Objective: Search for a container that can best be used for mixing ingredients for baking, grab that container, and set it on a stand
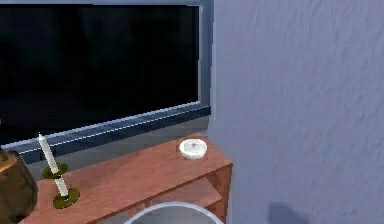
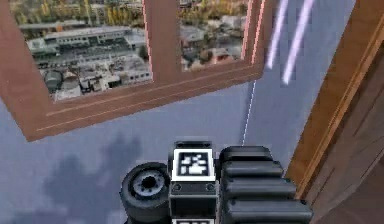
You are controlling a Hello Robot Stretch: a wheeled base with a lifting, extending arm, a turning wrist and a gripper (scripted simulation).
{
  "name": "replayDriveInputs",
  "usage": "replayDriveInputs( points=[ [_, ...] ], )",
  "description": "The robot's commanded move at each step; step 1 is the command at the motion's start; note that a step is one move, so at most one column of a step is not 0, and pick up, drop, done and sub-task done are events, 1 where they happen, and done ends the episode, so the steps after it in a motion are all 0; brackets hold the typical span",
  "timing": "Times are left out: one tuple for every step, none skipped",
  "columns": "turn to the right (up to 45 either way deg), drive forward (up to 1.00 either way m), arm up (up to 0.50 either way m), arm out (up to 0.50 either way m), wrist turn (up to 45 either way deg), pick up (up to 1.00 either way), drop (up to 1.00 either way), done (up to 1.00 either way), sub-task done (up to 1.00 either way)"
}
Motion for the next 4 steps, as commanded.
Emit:
replayDriveInputs(
  points=[
    [0.0,0.2,0.0,0.0,0.0,0.0,0.0,0.0,0.0],
    [-45.0,0.0,0.0,0.0,0.0,0.0,0.0,0.0,0.0],
    [-45.0,0.0,0.0,0.0,0.0,0.0,0.0,0.0,0.0],
    [-45.0,0.0,0.0,0.0,0.0,0.0,0.0,0.0,0.0]
  ],
)
